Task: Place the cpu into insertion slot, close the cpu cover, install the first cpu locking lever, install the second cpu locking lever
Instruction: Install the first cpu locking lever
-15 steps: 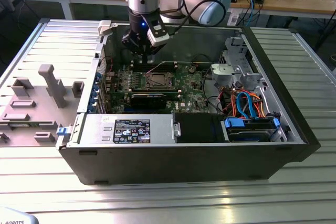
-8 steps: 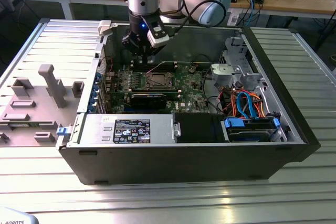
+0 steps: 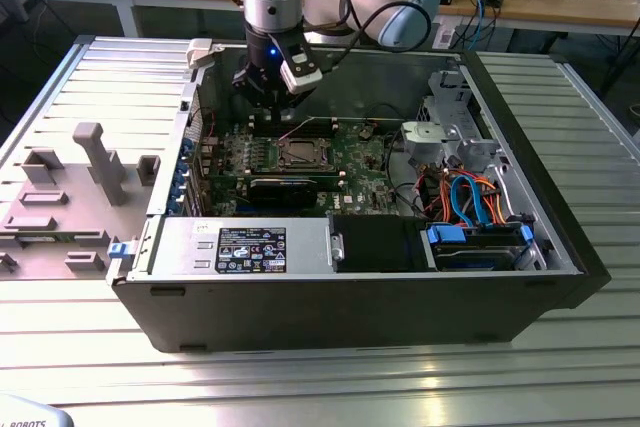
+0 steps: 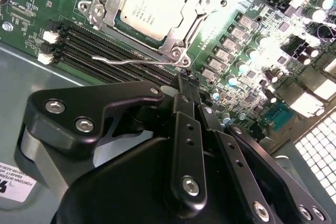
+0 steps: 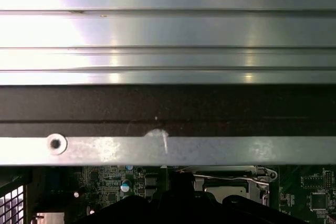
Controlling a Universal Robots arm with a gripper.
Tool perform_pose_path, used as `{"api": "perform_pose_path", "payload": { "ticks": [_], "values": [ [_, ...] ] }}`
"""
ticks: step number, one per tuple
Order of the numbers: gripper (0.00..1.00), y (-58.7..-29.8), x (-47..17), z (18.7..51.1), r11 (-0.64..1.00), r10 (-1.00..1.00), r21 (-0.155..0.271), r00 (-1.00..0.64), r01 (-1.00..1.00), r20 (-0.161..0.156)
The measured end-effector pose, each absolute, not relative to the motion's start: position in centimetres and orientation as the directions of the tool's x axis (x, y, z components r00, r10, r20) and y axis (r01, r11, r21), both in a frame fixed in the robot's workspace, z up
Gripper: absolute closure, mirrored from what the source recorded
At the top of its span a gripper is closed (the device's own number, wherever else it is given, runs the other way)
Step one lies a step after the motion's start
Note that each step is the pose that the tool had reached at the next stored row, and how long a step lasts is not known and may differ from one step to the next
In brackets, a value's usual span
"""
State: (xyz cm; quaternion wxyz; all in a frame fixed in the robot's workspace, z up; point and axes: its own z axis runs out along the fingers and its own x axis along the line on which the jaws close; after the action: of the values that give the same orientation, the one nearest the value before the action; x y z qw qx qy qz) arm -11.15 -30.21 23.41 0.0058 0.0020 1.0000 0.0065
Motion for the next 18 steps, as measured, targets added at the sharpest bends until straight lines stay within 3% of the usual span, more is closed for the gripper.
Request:
{"api": "perform_pose_path", "payload": {
  "ticks": [18],
  "values": [
    [0.89,-30.21,-11.15,22.62,1.000,0.004,0.013,-1.000,0.004,-0.012]
  ]
}}
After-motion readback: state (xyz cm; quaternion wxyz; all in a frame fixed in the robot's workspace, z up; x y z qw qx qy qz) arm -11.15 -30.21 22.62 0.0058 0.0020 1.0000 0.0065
